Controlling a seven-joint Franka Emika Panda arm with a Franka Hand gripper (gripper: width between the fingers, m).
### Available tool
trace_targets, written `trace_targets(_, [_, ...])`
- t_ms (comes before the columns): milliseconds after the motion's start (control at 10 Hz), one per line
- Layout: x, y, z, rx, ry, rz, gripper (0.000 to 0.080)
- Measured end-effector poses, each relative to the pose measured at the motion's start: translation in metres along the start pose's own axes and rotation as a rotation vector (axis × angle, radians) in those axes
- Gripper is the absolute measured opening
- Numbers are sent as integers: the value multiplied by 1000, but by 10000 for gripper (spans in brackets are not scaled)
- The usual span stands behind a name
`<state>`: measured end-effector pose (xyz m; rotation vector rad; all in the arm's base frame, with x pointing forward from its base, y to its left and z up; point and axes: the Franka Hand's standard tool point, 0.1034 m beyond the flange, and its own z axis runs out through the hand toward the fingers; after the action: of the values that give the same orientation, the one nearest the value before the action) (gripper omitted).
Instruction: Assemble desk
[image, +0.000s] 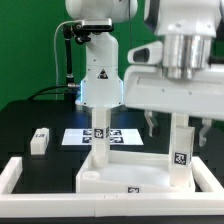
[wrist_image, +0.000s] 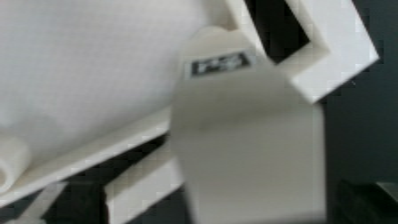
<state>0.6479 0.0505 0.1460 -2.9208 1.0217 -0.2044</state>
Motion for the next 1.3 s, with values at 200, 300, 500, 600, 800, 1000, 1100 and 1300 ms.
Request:
trace_targets(200, [12,6,-20,10,-12,16,648])
trace_targets(300, [10,6,-16,8,-10,13,648])
trace_targets(500, [10,6,-16,7,-10,13,648])
trace_targets(600, [10,6,-15,6,-10,13,648])
trace_targets(800, [14,19,-17,17,-2,-86,648])
trace_targets(1000, [14,63,-31,32,-23,-160,648])
trace_targets(1100, [18,89,-37,34,-26,-288,648])
trace_targets(1300, [23,112,-36,21,-29,-412,648])
